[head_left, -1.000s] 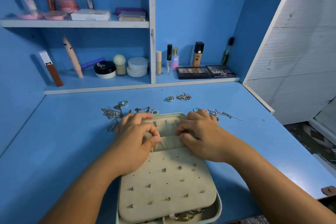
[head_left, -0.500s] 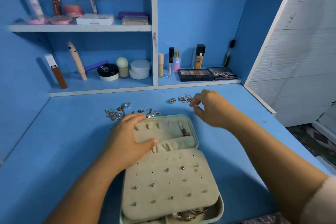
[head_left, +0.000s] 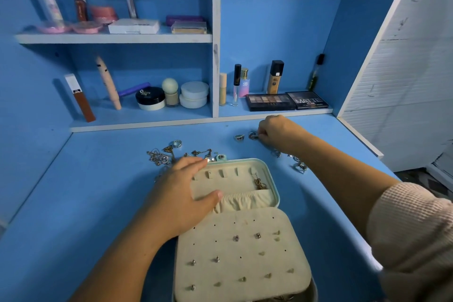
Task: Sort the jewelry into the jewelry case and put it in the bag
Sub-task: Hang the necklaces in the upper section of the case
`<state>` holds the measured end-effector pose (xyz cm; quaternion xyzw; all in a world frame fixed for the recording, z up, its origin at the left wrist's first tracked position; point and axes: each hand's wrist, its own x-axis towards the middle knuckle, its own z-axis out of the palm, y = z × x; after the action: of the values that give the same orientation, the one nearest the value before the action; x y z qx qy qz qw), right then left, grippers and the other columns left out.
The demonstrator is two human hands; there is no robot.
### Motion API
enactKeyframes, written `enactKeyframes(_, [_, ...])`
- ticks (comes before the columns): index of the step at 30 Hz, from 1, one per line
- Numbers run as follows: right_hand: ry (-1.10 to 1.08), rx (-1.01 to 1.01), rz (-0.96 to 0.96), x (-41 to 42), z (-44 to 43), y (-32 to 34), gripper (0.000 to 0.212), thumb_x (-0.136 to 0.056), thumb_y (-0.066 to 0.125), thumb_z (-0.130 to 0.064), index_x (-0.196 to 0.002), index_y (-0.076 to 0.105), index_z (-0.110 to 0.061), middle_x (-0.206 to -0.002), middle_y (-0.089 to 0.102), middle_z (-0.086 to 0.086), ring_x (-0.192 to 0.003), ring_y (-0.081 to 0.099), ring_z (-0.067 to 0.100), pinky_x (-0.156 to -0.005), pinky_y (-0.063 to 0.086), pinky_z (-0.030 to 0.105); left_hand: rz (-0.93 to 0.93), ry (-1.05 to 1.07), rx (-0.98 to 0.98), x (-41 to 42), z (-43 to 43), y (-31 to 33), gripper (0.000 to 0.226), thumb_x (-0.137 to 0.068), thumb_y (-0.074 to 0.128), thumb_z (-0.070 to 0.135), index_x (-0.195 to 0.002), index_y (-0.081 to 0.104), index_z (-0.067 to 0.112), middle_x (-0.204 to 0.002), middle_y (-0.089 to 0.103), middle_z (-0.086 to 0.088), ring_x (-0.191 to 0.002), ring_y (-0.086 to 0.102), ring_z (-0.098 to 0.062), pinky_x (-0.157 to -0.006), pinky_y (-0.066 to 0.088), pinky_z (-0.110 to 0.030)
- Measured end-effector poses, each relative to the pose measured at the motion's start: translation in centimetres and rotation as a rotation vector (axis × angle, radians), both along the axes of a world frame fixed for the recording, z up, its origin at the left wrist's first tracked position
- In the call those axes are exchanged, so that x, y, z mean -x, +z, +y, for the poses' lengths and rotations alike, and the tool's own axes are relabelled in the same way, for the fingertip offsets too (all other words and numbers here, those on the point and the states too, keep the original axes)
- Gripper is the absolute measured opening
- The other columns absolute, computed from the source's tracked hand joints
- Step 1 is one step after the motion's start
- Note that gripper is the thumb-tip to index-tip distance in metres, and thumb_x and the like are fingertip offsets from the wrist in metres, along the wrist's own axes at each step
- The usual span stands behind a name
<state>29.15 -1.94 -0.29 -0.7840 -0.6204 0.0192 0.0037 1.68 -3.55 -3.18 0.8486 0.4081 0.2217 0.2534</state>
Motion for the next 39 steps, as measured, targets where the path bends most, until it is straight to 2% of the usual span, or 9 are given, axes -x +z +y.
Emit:
enactKeyframes(6, [-0.013,0.037,0.011,0.3,0.1,0.2,0.020,-0.090,0.051,-0.020,-0.099,0.059,-0.004,-0.103,0.056,0.012,-0.091,0.057,0.028,-0.076,0.050,0.036,0.043,-0.027,-0.006,-0.1,0.0,0.2,0.076,-0.081,0.066,0.053,-0.148,0.034,0.033,-0.146,0.029,0.027,-0.121,0.030,0.009,-0.103,0.024,-0.017])
enactKeyframes(11, [-0.097,-0.192,0.364,-0.7,-1.6,1.4,0.016,-0.090,0.051,-0.023,-0.088,0.053,-0.007,-0.080,0.058,0.009,-0.069,0.049,0.022,-0.056,0.039,0.029,0.036,-0.023,-0.019,-0.1,0.0,0.2,0.076,-0.081,0.067,0.053,-0.147,0.036,0.032,-0.145,0.031,0.026,-0.125,0.037,0.003,-0.103,0.028,-0.018])
enactKeyframes(17, [-0.098,-0.380,0.782,0.5,-3.6,4.6,0.025,-0.094,0.043,-0.018,-0.091,0.057,0.003,-0.085,0.067,0.009,-0.076,0.062,0.020,-0.083,0.055,0.046,0.053,-0.025,-0.019,-0.2,-0.2,0.6,0.076,-0.080,0.068,0.051,-0.146,0.038,0.031,-0.143,0.034,0.023,-0.120,0.041,0.001,-0.102,0.032,-0.020])
enactKeyframes(23, [0.034,-0.450,0.943,2.7,-5.7,9.2,0.018,-0.095,0.043,-0.014,-0.079,0.050,-0.011,-0.073,0.064,0.006,-0.070,0.061,0.018,-0.084,0.055,0.044,0.051,-0.068,-0.182,-0.9,-0.5,2.1,0.076,-0.074,0.074,0.053,-0.140,0.047,0.026,-0.139,0.043,0.016,-0.127,0.043,-0.006,-0.107,0.034,-0.025])
enactKeyframes(27, [0.132,-0.454,1.112,4.4,-7.0,12.4,0.017,-0.098,0.046,-0.017,-0.083,0.054,-0.012,-0.065,0.056,-0.002,-0.064,0.061,0.014,-0.085,0.056,0.037,-0.137,-0.050,-0.175,-3.1,-1.4,5.6,0.076,-0.076,0.065,0.058,-0.142,0.044,0.026,-0.136,0.049,0.012,-0.120,0.047,-0.004,-0.099,0.038,-0.025])
enactKeyframes(30, [0.210,-0.441,1.115,5.8,-8.0,14.1,0.013,-0.098,0.049,-0.017,-0.087,0.056,-0.011,-0.068,0.056,-0.001,-0.066,0.060,0.014,-0.083,0.056,0.034,-0.397,-0.058,0.055,-5.1,-1.4,8.9,0.076,-0.073,0.061,0.062,-0.138,0.046,0.027,-0.125,0.059,0.014,-0.120,0.053,-0.004,-0.099,0.046,-0.031])
enactKeyframes(32, [0.251,-0.400,1.077,6.5,-8.7,14.7,0.012,-0.097,0.052,-0.017,-0.088,0.058,-0.011,-0.068,0.059,0.001,-0.069,0.060,0.017,-0.086,0.055,0.039,-0.504,-0.125,0.213,-6.1,-1.4,10.7,0.058,-0.080,0.065,0.053,-0.129,0.054,0.025,-0.116,0.067,0.010,-0.112,0.060,-0.002,-0.099,0.047,-0.031])
enactKeyframes(35, [0.274,-0.358,1.012,6.9,-9.7,14.4,0.010,-0.095,0.054,-0.016,-0.094,0.060,-0.008,-0.071,0.063,0.007,-0.068,0.060,0.019,-0.088,0.054,0.046,-0.494,-0.149,0.256,-6.5,-2.2,11.6,0.007,-0.091,0.065,0.027,-0.097,0.065,0.028,-0.092,0.075,0.006,-0.093,0.068,-0.002,-0.090,0.050,-0.028])
enactKeyframes(39, [0.306,-0.381,0.865,7.2,-10.5,13.5,0.009,-0.092,0.060,-0.016,-0.092,0.063,-0.024,-0.074,0.068,-0.011,-0.077,0.062,0.022,-0.080,0.054,0.038,-0.497,-0.076,0.348,-5.5,-3.3,10.1,0.007,-0.092,0.064,0.025,-0.090,0.070,0.024,-0.078,0.075,0.010,-0.086,0.070,-0.007,-0.087,0.054,-0.032])
